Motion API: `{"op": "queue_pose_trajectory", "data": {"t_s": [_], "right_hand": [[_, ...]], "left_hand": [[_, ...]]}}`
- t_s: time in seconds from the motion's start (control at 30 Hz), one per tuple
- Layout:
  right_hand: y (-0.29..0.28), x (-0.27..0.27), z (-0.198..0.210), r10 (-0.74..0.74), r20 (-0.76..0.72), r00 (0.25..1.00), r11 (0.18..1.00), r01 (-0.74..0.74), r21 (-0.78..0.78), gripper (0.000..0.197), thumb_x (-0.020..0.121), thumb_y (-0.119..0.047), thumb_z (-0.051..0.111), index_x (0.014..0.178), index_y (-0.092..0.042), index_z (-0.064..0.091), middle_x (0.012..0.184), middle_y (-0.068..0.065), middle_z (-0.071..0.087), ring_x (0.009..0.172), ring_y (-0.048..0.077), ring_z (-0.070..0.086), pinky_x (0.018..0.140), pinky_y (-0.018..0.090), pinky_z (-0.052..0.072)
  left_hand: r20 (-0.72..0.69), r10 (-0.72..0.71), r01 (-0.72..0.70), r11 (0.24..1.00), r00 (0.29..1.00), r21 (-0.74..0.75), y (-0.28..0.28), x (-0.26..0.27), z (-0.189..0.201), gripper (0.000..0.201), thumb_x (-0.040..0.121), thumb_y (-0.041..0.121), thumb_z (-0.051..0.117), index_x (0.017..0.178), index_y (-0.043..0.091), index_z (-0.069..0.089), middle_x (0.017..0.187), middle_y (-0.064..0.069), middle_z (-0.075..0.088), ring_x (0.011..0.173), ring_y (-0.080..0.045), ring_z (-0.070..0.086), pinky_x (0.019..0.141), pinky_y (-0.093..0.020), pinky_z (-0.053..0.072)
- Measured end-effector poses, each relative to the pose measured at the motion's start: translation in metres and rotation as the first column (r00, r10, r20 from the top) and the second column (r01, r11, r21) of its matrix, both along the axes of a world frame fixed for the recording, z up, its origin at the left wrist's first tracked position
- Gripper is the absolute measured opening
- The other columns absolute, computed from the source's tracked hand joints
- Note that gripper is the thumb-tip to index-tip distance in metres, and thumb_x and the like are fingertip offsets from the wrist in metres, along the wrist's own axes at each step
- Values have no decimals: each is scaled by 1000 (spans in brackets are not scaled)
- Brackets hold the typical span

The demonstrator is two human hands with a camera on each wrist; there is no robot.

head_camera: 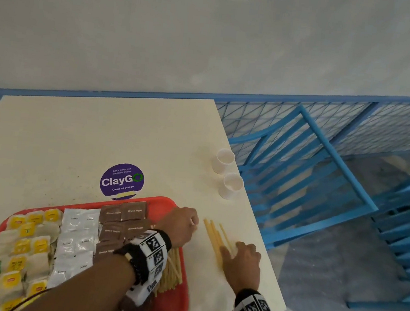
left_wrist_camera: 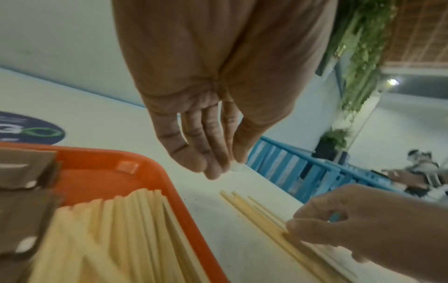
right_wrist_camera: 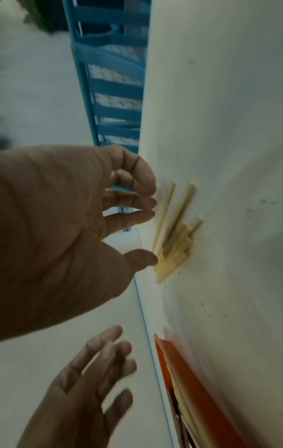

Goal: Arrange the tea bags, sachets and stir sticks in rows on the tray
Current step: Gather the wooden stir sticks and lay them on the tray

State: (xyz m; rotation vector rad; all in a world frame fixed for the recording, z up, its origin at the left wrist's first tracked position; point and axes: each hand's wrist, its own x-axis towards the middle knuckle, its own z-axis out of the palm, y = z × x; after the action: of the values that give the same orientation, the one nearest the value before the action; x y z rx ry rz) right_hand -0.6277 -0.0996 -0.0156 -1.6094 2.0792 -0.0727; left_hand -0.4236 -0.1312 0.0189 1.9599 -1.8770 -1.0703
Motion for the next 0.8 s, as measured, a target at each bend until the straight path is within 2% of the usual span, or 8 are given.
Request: {"op": "queue_pose_trajectory", "data": {"t_s": [0.1,0.2,0.3,0.37,0.47,0.63,0.73,0.8], "right_hand": [[9,6,-5,-10,-11,1000,1000,10,15,61,89,-57,56,137,-21,44,129,0,42,121,23,39,93,40,42],[8,17,-11,62,21,998,998,-61,-36,46,95,-42,56,136,-23,47,126,0,44,119,22,41,92,35,44],[3,25,-14,128,73,989,988,-121,-100,34,97,-26,54,130,-20,53,123,2,48,117,25,45,91,33,44],[3,20,-12,116,81,990,992,-110,-67,43,95,-36,57,135,-22,49,127,0,47,120,23,43,94,33,43],[14,-2,-10,86,44,995,996,-88,33,65,86,-53,63,139,-26,39,131,-3,41,122,20,38,93,34,42],[14,-13,-13,148,152,977,989,-149,-5,53,88,-33,68,134,-25,44,122,-5,40,110,15,38,93,23,38],[15,-23,-13,102,195,975,994,-106,6,57,83,-38,73,131,-28,45,120,-8,41,108,13,37,90,25,41],[24,-38,-16,60,209,976,996,-72,50,65,77,-43,78,130,-31,44,119,-11,40,109,11,37,92,26,42]], "left_hand": [[126,-95,93,995,987,23,-21,-20,-10,37,93,11,60,129,15,52,126,-8,55,117,-28,55,96,-39,46],[312,-213,190,976,926,102,-35,-42,-16,60,88,2,60,142,13,36,136,-10,41,127,-32,47,100,-43,42],[356,-263,212,961,897,177,-40,-59,-24,53,89,1,59,138,10,39,139,-12,38,130,-32,41,103,-43,40],[366,-275,223,958,889,180,-41,-62,-29,49,91,1,57,137,9,41,139,-12,38,130,-31,39,103,-43,41],[381,-291,255,956,877,144,-44,-60,-34,56,86,-1,64,136,10,41,137,-12,37,125,-32,41,100,-43,45],[350,-358,332,934,866,133,-51,-59,-38,65,79,3,75,133,13,39,135,-13,35,121,-33,41,93,-44,50],[374,-396,371,918,839,141,-51,-60,-37,71,80,3,74,138,18,37,136,-13,32,121,-34,39,92,-46,51],[425,-456,450,885,782,121,-52,-59,-36,79,80,5,73,145,25,32,142,-13,27,126,-35,36,95,-48,47]]}}
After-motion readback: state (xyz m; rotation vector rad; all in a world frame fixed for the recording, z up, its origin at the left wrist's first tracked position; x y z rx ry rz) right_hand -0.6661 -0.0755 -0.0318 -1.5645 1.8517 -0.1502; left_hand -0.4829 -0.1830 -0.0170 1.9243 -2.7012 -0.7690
